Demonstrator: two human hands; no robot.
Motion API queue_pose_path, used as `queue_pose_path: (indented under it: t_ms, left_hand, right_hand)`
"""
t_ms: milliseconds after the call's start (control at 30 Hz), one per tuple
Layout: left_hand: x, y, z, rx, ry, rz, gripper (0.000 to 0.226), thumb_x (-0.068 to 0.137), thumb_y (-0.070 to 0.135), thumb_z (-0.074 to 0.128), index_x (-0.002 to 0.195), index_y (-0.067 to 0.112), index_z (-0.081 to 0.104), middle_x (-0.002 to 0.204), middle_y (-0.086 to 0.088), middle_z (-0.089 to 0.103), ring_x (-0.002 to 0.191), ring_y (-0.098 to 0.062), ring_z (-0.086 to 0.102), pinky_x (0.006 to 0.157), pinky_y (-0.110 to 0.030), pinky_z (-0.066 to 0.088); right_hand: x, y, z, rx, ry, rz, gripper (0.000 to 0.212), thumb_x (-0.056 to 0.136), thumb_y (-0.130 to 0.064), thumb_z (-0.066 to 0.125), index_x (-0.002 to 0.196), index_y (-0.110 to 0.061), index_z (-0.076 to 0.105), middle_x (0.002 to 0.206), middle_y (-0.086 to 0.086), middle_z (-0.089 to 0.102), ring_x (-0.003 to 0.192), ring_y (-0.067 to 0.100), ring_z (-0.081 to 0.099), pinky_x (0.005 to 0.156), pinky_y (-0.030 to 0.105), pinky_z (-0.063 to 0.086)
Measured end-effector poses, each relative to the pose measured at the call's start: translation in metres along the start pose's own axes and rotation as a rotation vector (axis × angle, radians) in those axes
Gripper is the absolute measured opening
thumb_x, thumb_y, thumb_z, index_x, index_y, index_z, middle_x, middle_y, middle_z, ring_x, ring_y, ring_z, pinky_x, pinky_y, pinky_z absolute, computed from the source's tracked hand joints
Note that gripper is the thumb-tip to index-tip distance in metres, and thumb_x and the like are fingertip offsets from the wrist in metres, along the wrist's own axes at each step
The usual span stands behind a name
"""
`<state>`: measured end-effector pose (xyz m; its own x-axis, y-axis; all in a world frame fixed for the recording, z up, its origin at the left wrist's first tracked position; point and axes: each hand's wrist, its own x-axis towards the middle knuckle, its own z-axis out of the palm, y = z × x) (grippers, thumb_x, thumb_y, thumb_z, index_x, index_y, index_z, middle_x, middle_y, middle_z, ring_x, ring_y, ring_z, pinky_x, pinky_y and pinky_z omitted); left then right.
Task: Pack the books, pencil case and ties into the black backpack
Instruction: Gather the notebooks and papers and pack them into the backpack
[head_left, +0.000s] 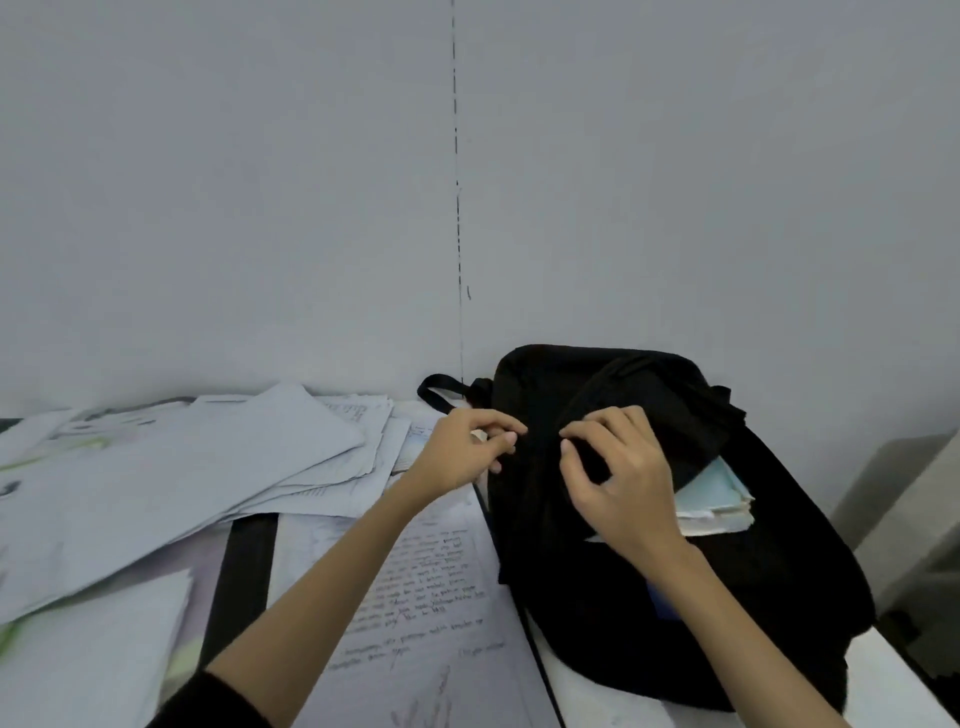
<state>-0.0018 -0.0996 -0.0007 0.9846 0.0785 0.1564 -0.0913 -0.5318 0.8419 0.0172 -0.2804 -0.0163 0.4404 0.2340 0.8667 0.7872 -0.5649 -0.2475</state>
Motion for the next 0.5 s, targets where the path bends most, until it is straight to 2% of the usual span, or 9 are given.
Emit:
queue_pose_path:
  t_ms: [133, 233, 300, 333, 400, 433, 467, 500]
  left_hand:
    - [-0.028, -0.049, -0.054, 0.073, 0.123, -0.103, 0.015, 0.091, 0.016, 0.059, 0.092, 0.026, 0.071, 0.09, 0.0, 0.07, 0.074, -0.008, 0.063, 0.055, -0.014, 0.048]
    - [-0.059, -0.093, -0.106, 0.219, 0.243, -0.153, 0.014, 0.089, 0.012, 0.061, 0.094, 0.019, 0.072, 0.101, -0.002, 0.07, 0.089, -0.011, 0.061, 0.072, -0.004, 0.041]
    - [-0.083, -0.119, -0.143, 0.326, 0.265, -0.205, 0.016, 0.087, 0.012, 0.064, 0.102, 0.014, 0.07, 0.111, -0.005, 0.066, 0.105, -0.017, 0.059, 0.086, -0.011, 0.038]
    - [-0.095, -0.131, -0.161, 0.403, 0.234, -0.239, 0.024, 0.085, 0.018, 0.066, 0.109, 0.014, 0.067, 0.119, -0.006, 0.062, 0.114, -0.019, 0.055, 0.093, -0.016, 0.036]
    - [-0.12, -0.154, -0.195, 0.563, 0.114, -0.352, 0.063, 0.074, 0.05, 0.066, 0.128, 0.018, 0.055, 0.138, -0.005, 0.049, 0.131, -0.021, 0.041, 0.105, -0.024, 0.029]
    - [-0.128, -0.164, -0.205, 0.622, 0.057, -0.401, 0.086, 0.064, 0.067, 0.056, 0.136, 0.021, 0.047, 0.146, -0.003, 0.041, 0.137, -0.02, 0.033, 0.11, -0.028, 0.025]
    - [-0.137, -0.172, -0.215, 0.652, 0.016, -0.439, 0.099, 0.057, 0.076, 0.045, 0.141, 0.023, 0.04, 0.151, -0.002, 0.034, 0.141, -0.02, 0.027, 0.113, -0.031, 0.022]
    - [-0.144, -0.181, -0.222, 0.671, 0.003, -0.459, 0.101, 0.059, 0.077, 0.041, 0.144, 0.023, 0.036, 0.153, -0.001, 0.03, 0.142, -0.019, 0.023, 0.114, -0.031, 0.02]
  right_hand:
    - [0.002, -0.046, 0.054, 0.128, -0.14, -0.018, 0.02, 0.082, -0.02, 0.052, 0.08, -0.009, 0.069, 0.075, -0.001, 0.061, 0.074, 0.016, 0.052, 0.062, 0.028, 0.045]
    - [0.001, -0.084, 0.099, 0.201, -0.289, -0.011, 0.017, 0.08, -0.02, 0.054, 0.08, -0.012, 0.069, 0.074, -0.004, 0.061, 0.074, 0.016, 0.053, 0.063, 0.026, 0.046]
    - [0.001, -0.109, 0.13, 0.245, -0.417, 0.003, 0.014, 0.076, -0.016, 0.057, 0.08, -0.011, 0.07, 0.074, -0.003, 0.063, 0.075, 0.02, 0.056, 0.063, 0.033, 0.049]
    - [0.0, -0.123, 0.145, 0.253, -0.483, -0.004, 0.015, 0.075, -0.016, 0.057, 0.08, -0.011, 0.07, 0.075, -0.002, 0.064, 0.076, 0.022, 0.057, 0.062, 0.036, 0.05]
    - [0.0, -0.154, 0.177, 0.267, -0.595, -0.053, 0.019, 0.074, -0.015, 0.055, 0.084, -0.011, 0.071, 0.08, 0.002, 0.067, 0.08, 0.026, 0.059, 0.063, 0.041, 0.051]
    - [0.001, -0.167, 0.188, 0.27, -0.652, -0.075, 0.022, 0.075, -0.015, 0.055, 0.09, -0.01, 0.071, 0.086, 0.004, 0.068, 0.085, 0.027, 0.058, 0.068, 0.043, 0.051]
    - [0.002, -0.18, 0.2, 0.263, -0.706, -0.09, 0.027, 0.078, -0.014, 0.054, 0.1, -0.01, 0.069, 0.097, 0.005, 0.067, 0.095, 0.027, 0.057, 0.077, 0.043, 0.05]
    - [0.003, -0.192, 0.212, 0.244, -0.776, -0.102, 0.032, 0.082, -0.013, 0.053, 0.111, -0.012, 0.066, 0.11, 0.005, 0.064, 0.106, 0.026, 0.052, 0.087, 0.039, 0.046]
